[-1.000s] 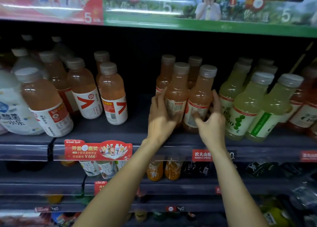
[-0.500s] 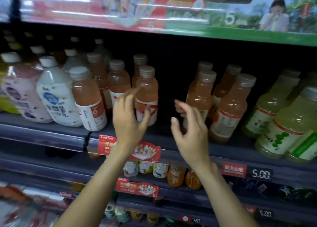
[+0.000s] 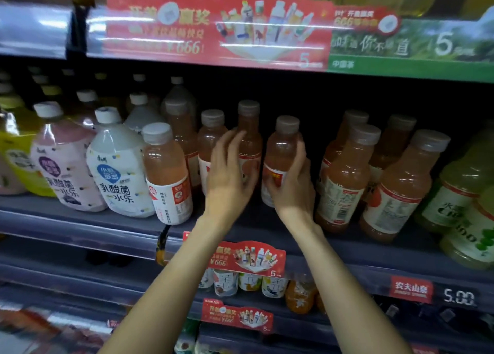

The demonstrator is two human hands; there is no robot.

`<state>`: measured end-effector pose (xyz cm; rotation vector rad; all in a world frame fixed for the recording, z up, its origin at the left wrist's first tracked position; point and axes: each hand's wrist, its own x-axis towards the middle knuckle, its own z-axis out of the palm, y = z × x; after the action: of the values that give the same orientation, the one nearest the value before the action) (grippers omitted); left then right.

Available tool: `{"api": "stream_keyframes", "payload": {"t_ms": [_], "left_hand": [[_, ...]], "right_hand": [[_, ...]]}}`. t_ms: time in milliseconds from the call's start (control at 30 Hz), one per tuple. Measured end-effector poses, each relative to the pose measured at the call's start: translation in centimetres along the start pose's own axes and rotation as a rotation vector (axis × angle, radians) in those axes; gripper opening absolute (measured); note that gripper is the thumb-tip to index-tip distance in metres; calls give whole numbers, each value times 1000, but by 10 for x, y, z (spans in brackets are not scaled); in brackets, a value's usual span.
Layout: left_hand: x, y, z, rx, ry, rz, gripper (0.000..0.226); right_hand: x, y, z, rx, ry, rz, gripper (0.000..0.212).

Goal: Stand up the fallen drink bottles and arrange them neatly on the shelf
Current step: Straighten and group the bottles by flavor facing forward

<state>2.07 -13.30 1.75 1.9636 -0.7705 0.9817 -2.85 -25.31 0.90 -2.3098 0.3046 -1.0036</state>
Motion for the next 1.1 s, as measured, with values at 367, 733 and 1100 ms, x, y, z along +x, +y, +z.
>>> {"api": "stream_keyframes", "payload": {"t_ms": [367, 733, 1100], "left_hand": [[20, -4, 54, 277, -78, -29, 87], [-4, 7, 23, -80, -49, -79, 91], [-31, 38, -20, -546, -326, -37, 84]], "right_hand": [[3, 14, -6, -322, 156, -146, 85], [-4, 9, -20, -242, 43, -178, 68], [-75, 7, -38, 509, -133, -65, 95]]}}
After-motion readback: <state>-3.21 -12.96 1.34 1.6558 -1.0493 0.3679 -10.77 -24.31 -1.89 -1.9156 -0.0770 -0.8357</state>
